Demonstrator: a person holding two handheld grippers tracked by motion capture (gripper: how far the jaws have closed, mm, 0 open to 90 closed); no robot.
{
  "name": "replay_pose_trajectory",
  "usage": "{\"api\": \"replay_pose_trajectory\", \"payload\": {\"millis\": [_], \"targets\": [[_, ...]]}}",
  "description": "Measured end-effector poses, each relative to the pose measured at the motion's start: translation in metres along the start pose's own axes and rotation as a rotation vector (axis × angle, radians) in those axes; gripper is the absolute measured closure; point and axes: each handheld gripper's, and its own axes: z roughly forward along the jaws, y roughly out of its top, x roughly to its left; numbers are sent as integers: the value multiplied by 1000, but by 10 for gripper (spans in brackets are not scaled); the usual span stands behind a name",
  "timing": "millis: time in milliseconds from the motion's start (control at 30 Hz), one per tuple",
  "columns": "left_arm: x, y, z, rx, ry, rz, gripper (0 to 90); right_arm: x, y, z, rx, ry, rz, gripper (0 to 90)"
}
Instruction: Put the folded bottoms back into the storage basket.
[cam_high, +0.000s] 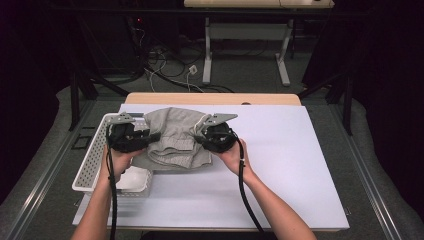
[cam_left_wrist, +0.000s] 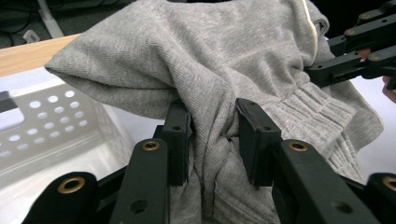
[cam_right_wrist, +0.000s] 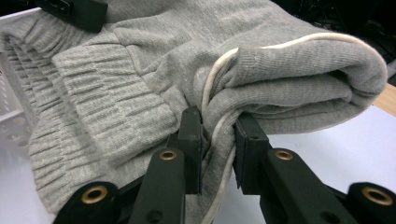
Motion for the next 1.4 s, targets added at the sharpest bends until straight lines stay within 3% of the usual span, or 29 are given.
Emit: {"api": "replay_pose_trajectory", "payload": {"millis": [233,533,1133,1400], "targets": [[8,0,-8,-8,-2,-21,671,5,5,7,-1,7,-3,752],[14,0,-14,4,25,-9,670,9,10,16,0,21,2,751],[30,-3,-29,-2,64,-35,675,18,23,31,-9,53,8,751],[33,-4,-34,8,87,-22,677,24,27,37,-12,60,4,751]]}}
